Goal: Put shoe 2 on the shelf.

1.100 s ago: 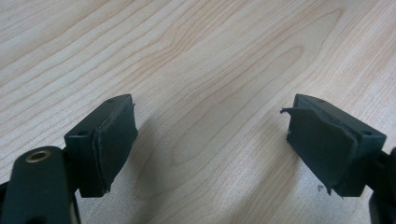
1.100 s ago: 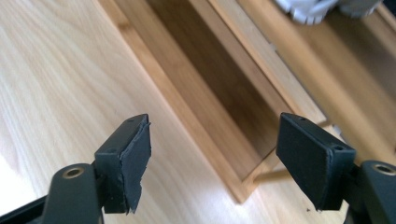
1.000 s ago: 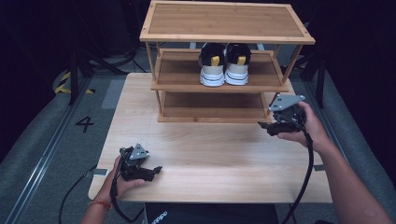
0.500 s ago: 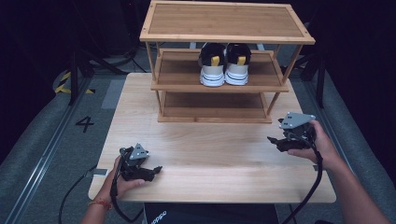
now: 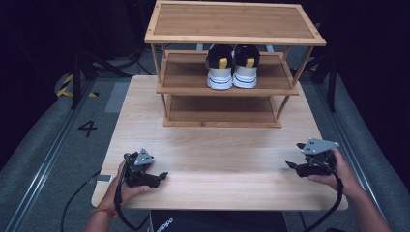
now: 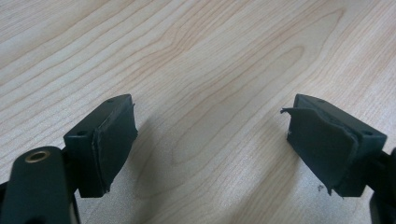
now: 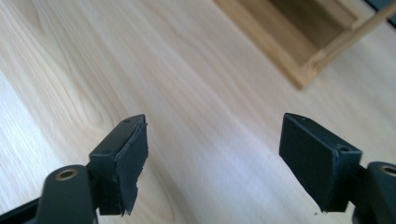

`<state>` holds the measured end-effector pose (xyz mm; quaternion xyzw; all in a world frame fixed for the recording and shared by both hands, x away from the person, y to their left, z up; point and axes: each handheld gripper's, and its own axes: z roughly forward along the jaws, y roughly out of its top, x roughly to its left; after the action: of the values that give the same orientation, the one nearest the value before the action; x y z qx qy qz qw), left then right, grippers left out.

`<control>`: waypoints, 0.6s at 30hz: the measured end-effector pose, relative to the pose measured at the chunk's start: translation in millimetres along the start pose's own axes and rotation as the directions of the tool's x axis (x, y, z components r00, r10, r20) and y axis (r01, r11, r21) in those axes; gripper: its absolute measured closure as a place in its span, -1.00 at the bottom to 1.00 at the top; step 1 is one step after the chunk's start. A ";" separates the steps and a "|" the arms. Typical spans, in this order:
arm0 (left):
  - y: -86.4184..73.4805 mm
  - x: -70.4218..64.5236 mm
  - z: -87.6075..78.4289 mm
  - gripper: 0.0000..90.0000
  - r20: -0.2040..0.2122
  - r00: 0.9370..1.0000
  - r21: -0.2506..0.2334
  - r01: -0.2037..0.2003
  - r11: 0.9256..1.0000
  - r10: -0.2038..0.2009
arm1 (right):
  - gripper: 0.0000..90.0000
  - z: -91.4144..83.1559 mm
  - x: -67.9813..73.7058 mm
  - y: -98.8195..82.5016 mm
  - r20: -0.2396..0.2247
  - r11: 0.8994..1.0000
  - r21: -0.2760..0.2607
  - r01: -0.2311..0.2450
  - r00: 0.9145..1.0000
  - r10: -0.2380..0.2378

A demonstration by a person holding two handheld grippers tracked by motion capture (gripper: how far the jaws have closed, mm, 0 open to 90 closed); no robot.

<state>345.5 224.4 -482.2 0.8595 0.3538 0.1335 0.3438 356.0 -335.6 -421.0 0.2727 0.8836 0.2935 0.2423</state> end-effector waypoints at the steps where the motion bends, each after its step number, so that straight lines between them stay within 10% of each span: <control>1: 0.0 0.1 0.0 -0.65 0.000 1.000 0.000 -0.001 1.000 0.001 | -0.47 0.3 -0.9 -6.7 0.001 1.000 -0.001 -0.015 1.000 0.015; 9: 0.0 0.1 0.0 -0.65 0.000 1.000 0.001 0.000 1.000 0.000 | -0.48 5.2 -13.0 -56.0 0.011 0.984 0.000 -0.175 0.984 0.175; 18: 0.3 0.4 0.6 -0.66 -0.002 1.000 0.002 0.004 1.000 -0.004 | -0.51 11.7 -22.0 -97.8 -0.023 0.925 -0.061 -0.375 0.927 0.374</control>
<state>346.1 224.3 -482.4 0.8589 0.3562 0.1335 0.3429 345.8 -411.2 -487.0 0.4267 0.8069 0.3640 0.1854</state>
